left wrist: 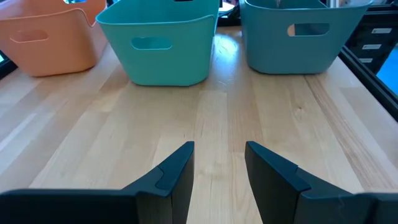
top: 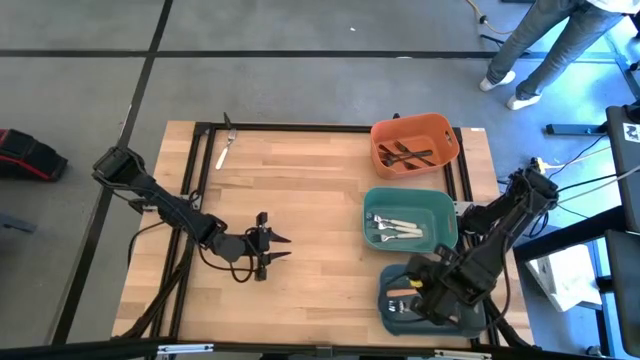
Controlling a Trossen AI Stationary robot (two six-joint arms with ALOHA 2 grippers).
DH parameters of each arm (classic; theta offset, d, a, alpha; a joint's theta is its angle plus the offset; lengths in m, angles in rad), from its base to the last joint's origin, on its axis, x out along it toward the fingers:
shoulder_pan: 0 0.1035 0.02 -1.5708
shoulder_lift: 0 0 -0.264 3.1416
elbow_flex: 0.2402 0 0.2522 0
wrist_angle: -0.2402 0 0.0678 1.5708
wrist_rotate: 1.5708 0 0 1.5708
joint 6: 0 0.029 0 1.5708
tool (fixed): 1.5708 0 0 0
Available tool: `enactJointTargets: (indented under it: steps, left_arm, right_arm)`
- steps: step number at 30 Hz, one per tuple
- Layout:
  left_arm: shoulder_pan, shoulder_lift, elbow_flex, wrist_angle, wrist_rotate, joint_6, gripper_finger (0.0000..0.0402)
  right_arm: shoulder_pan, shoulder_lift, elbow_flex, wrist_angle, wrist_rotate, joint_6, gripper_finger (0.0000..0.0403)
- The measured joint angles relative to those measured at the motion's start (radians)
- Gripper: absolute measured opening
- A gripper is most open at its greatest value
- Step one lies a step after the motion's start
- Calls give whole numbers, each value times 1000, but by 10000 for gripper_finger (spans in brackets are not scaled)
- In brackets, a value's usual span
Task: Sort silverware by color (type)
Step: Put the orange fork into the dark blue bin, then put the white fork into the green bin
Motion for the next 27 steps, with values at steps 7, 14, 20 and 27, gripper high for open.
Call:
enactJointTargets:
  steps: [7, 14, 20, 27]
  left_arm:
    - [0, 0, 0, 0, 1, -1, 139]
    - [0, 0, 0, 3, 2, -6, 139]
    - [0, 0, 0, 36, -2, -5, 139]
    - [5, -1, 7, 48, -10, -10, 139]
  right_arm:
    - [-4, 23, 0, -1, 19, -24, 121]
    - [-19, 31, 12, -5, -11, -79, 169]
    - [-29, 31, 146, -3, -7, -202, 176]
    - [55, 28, 217, 156, 364, -540, 173]
